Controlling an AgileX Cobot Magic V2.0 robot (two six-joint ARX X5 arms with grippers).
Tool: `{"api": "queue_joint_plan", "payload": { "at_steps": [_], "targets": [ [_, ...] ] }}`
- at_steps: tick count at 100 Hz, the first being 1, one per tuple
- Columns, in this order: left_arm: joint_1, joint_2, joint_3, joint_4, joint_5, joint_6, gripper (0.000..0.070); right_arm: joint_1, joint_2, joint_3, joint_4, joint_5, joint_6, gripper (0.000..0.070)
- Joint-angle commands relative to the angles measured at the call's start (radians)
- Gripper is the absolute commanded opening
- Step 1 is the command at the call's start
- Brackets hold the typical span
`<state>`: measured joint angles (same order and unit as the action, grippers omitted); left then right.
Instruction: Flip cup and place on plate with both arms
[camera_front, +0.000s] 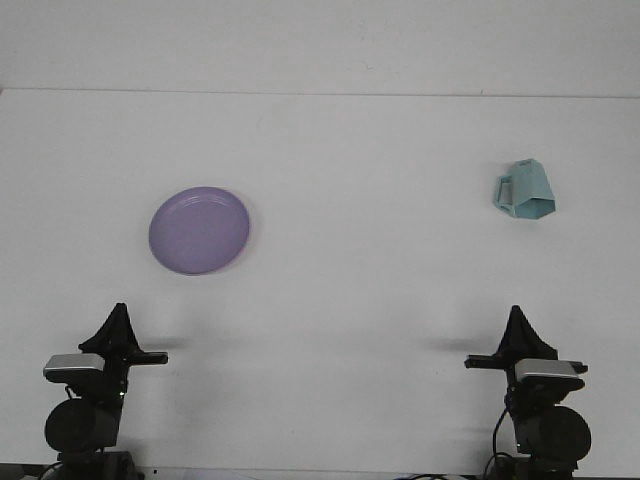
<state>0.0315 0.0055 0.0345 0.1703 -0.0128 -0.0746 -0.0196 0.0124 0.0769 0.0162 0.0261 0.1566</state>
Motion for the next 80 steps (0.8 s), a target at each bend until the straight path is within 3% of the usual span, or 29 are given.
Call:
{"api": "queue_joint_plan", "payload": {
  "at_steps": [1,18,43,62,68,80],
  "targets": [
    [0.0,-0.002,-0.021,0.011,-0.003,-0.017,0.0013,0.0,0.026,0.076,-0.031,0.037,0.066,0.0],
    [0.0,-0.002,-0.021,0.011,-0.003,-0.017,0.0013,0.0,0.184,0.293,-0.129,0.055,0.035,0.0],
    [0.0,-0.002,-0.021,0.011,-0.003,-0.017,0.0013,0.0,0.527,0.626,-0.289,0.054,-0.126,0.0],
    [0.0,-0.002,-0.021,0.011,-0.003,-0.017,0.0013,-0.013,0.722,0.723,-0.285,0.066,-0.227,0.0004],
    [0.0,-0.002,-0.021,0.011,-0.003,-0.017,0.0013,-0.028,0.771,0.723,-0.257,0.072,-0.262,0.0059],
    [0.0,-0.002,-0.021,0.011,-0.003,-0.017,0.0013,-0.069,0.872,0.723,-0.18,0.073,-0.312,0.031]
  ]
}}
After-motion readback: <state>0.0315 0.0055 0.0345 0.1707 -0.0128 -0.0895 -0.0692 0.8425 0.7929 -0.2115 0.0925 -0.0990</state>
